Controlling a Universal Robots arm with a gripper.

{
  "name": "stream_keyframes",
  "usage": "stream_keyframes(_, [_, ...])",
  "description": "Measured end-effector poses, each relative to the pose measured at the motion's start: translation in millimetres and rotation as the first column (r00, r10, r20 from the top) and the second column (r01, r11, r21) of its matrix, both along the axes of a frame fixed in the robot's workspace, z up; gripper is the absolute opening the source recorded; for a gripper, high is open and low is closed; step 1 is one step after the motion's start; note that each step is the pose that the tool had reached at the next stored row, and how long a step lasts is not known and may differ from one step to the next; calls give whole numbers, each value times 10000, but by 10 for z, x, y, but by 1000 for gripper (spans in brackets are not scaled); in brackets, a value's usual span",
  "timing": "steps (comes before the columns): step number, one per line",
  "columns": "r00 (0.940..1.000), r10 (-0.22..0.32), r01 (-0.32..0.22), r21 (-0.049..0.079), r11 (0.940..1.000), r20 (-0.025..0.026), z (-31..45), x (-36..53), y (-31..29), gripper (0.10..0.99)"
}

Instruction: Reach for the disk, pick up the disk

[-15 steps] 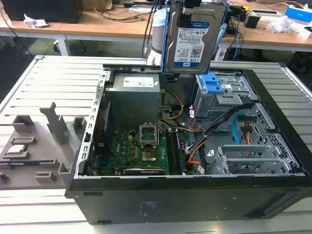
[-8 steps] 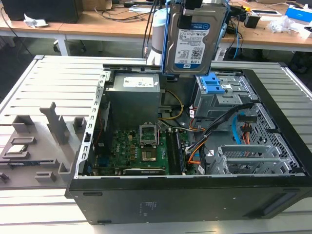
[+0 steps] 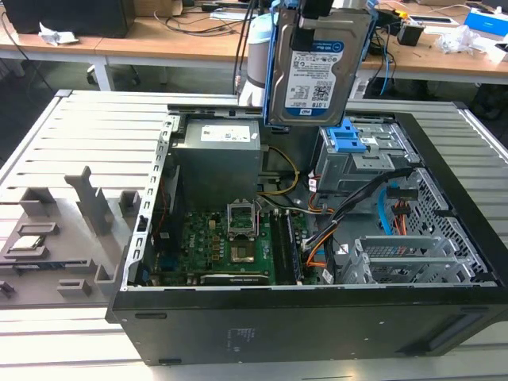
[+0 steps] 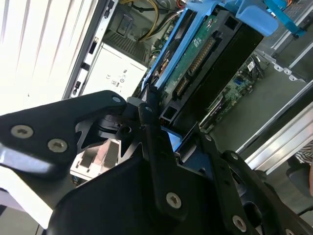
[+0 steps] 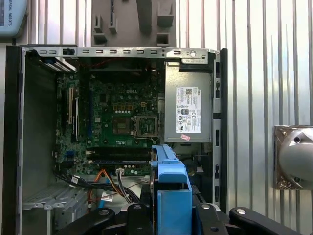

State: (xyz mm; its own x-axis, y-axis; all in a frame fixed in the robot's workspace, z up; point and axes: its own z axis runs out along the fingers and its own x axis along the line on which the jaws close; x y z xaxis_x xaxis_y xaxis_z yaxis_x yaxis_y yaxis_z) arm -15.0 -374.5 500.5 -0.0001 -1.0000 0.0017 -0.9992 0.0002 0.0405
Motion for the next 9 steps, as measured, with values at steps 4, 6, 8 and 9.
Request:
stream_keyframes(4, [10000,0,0,0,10000,0,0,0,-76,369])
stream_keyframes(6, [10000,-1,1,-1,10000,0,0,0,-128,369])
stream_keyframes(8, [10000,0,0,-1,10000,0,0,0,-157,369])
stream_keyframes(9, [10000,0,0,0,10000,0,0,0,-174,369])
